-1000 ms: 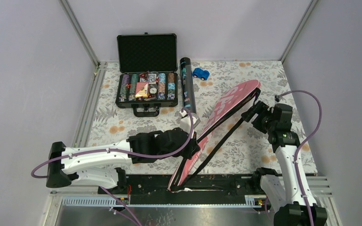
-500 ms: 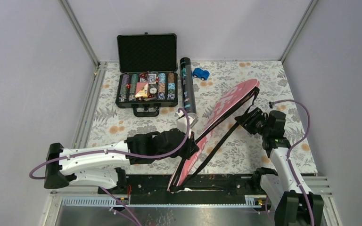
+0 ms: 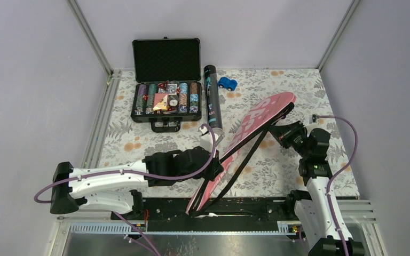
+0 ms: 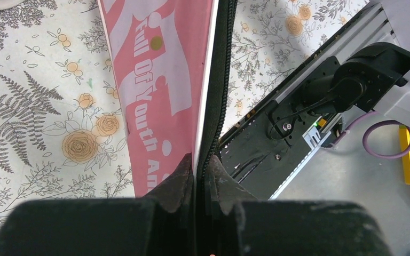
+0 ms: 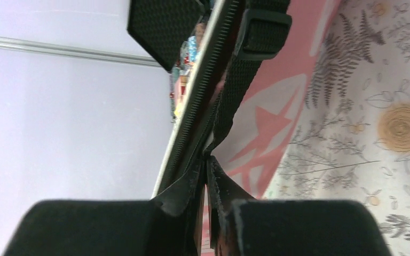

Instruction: Pack up the badminton gear

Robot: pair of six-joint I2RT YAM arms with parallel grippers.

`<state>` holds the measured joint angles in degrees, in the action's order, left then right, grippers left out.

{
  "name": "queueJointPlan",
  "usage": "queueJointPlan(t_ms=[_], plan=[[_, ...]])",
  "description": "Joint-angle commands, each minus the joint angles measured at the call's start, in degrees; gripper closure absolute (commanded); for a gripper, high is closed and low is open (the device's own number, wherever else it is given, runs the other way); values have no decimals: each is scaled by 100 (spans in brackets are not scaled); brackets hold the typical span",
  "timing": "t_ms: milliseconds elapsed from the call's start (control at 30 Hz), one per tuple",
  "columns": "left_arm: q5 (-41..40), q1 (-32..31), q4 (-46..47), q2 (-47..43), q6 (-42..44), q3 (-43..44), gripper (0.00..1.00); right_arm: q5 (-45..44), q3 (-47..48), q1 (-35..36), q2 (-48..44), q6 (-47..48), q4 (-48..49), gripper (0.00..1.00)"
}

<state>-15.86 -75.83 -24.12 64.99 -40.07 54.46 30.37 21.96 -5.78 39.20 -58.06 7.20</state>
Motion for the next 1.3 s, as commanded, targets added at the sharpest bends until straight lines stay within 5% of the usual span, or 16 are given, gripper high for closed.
queueJointPlan(t_ms=[0,400,700,967,1267], plan=[[-99,42,262,58,32,73,100,145,467,83,-196,-907,509,90],[71,42,-303,662,144,640,100,-129,1180,994,549,-388,716,80],[198,66,-16,311,44,530,100,-319,1933,1352,1603,1054,-993,49],[774,389,465,-140,-264,191,100,-38,2881,1361,1407,2367,-2619,8],[1065,622,660,-496,-493,49,100,-427,4497,1352,1222,3533,-4064,15]])
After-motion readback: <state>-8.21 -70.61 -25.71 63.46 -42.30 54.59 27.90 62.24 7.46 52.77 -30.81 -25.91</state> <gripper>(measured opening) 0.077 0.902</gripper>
